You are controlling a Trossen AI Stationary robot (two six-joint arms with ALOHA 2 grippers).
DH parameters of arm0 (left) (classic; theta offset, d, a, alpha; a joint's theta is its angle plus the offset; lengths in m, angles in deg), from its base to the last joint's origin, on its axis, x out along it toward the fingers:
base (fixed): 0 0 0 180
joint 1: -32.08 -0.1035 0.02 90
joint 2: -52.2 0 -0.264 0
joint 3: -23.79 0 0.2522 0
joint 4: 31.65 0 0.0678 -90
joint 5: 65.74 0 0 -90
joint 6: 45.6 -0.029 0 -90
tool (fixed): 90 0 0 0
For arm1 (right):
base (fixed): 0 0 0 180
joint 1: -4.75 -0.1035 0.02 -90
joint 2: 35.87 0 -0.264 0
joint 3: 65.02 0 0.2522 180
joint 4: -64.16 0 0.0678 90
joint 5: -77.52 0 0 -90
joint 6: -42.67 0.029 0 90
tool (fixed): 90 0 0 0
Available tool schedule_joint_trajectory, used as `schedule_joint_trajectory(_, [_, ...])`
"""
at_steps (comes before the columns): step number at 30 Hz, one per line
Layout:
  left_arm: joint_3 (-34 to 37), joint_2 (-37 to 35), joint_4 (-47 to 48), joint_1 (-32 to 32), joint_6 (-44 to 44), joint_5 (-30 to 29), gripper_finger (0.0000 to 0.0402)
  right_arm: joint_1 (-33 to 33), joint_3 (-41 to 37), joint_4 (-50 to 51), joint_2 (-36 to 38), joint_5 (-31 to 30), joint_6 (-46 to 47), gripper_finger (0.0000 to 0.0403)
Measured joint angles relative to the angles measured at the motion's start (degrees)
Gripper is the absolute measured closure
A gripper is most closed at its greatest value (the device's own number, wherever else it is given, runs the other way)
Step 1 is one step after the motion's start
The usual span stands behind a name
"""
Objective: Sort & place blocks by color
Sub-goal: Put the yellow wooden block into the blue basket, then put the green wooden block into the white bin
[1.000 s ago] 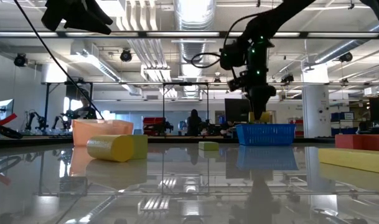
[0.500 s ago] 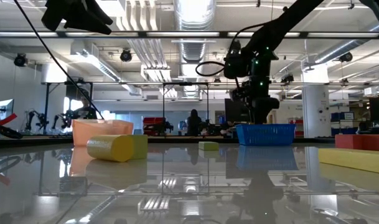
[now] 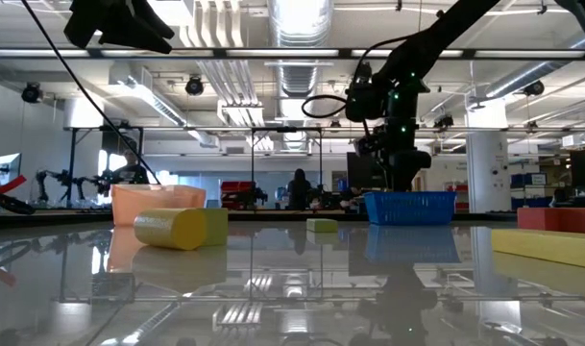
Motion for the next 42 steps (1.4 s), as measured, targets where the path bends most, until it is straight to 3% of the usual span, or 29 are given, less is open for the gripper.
schedule_joint_trajectory(9, [0.0,0.0,0.0,0.0,0.0,0.0,0.0210,0.0,0.0,0.0,0.0,0.0,0.3,0.0218])
schedule_joint_trajectory(20, [0.1,0.0,0.0,0.0,0.0,0.0,0.0210,-0.7,2.6,1.3,0.0,-0.5,5.6,0.0214])
schedule_joint_trajectory(33, [0.2,0.0,-0.1,0.0,0.0,0.0,0.0210,-10.8,5.5,1.7,3.6,0.2,14.8,0.0214])
schedule_joint_trajectory(37, [0.2,0.0,-0.1,0.0,0.3,0.0,0.0210,-15.1,5.5,0.9,4.5,-0.1,20.1,0.0214])
schedule_joint_trajectory(42, [0.3,0.0,-0.5,0.0,0.3,0.0,0.0210,-19.3,5.5,-2.7,4.7,-0.5,39.6,0.0214])
